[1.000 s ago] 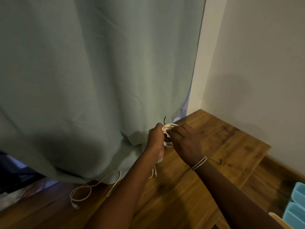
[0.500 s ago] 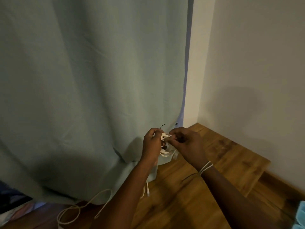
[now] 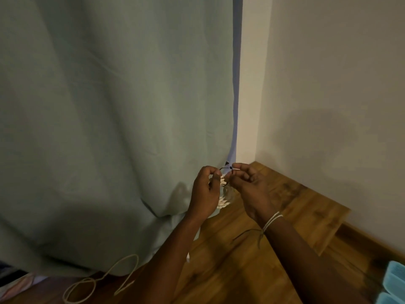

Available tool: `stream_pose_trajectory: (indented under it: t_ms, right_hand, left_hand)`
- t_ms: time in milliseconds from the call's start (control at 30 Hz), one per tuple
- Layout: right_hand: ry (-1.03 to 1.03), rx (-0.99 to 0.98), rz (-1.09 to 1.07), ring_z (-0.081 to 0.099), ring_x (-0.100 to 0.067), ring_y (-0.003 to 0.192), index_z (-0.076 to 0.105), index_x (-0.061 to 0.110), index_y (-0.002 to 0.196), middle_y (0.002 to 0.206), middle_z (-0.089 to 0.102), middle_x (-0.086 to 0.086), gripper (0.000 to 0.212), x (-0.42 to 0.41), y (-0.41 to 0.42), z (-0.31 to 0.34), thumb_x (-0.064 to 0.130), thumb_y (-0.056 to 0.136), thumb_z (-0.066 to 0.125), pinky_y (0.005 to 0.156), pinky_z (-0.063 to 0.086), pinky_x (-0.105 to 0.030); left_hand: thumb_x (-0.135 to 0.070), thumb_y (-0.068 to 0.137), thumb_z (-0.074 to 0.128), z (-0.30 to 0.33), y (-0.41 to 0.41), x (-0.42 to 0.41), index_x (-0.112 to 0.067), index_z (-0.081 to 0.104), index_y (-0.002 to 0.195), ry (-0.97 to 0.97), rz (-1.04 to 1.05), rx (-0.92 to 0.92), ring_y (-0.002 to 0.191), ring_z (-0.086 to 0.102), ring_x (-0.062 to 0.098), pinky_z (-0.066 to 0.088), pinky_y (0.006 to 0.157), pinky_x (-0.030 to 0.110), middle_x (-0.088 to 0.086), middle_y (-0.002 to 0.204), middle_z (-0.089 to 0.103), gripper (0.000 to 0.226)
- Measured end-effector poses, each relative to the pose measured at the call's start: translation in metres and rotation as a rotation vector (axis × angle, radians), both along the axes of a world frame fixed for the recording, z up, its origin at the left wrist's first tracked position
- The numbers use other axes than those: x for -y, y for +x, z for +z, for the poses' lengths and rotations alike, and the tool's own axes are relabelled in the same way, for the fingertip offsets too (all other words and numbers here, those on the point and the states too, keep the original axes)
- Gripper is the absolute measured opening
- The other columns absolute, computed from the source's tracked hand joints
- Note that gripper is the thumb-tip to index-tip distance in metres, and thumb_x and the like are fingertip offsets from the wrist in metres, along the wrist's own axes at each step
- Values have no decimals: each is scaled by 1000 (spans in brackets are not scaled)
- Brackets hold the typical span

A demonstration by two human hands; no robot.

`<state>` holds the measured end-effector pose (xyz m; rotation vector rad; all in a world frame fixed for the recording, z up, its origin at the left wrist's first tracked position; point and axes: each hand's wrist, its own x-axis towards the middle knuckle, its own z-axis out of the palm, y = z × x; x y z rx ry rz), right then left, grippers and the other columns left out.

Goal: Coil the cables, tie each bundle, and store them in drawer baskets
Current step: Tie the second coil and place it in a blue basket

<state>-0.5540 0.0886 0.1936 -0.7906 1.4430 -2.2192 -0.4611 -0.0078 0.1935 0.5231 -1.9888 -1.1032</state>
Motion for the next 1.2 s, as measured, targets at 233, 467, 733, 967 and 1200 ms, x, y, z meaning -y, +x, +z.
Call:
stream_pose_trajectory:
  t_ms: [233, 467, 733, 967, 1200]
  right_hand:
    - [3, 89, 23, 73, -27, 98, 70, 8, 117, 104, 76, -11, 28, 5, 8, 11, 8, 88, 71, 82, 59, -34]
    - [-39, 218, 119, 71, -15, 79, 70, 8, 116, 95, 77, -7, 25, 6, 10, 23, 4, 92, 64, 70, 58, -25]
    - [-11, 130, 176, 71, -21, 85, 73, 5, 106, 95, 74, -12, 19, 3, 7, 39, 0, 91, 64, 73, 60, -29]
    - [-15, -19, 113, 71, -18, 78, 72, 4, 105, 87, 75, -7, 18, -3, 6, 51, -3, 91, 62, 73, 61, -30]
    - [-2, -269, -7, 73, -18, 87, 72, 7, 108, 94, 75, -5, 19, -5, 7, 52, 1, 93, 63, 76, 61, -34]
  left_hand:
    - [-26, 100, 52, 8, 5, 0, -17, 62, 111, 76, -42, -89, 86, 64, 11, 50, 65, 9, 1, 107, 69, 17]
    - [-22, 98, 57, 17, 10, 6, -20, 68, 113, 176, -25, -170, 98, 68, 13, 56, 73, 23, -5, 109, 71, 19]
    - [-29, 90, 69, 31, 15, 10, -12, 75, 101, 126, 36, -246, 88, 68, 3, 50, 71, 8, -5, 94, 75, 22]
    - [-28, 93, 65, 42, 15, 7, -14, 73, 105, 175, -85, -211, 87, 71, 14, 56, 68, 22, -4, 95, 74, 20]
    - [-27, 93, 65, 48, 13, 6, -15, 73, 101, 174, -106, -177, 86, 72, 17, 59, 69, 28, -1, 93, 74, 17]
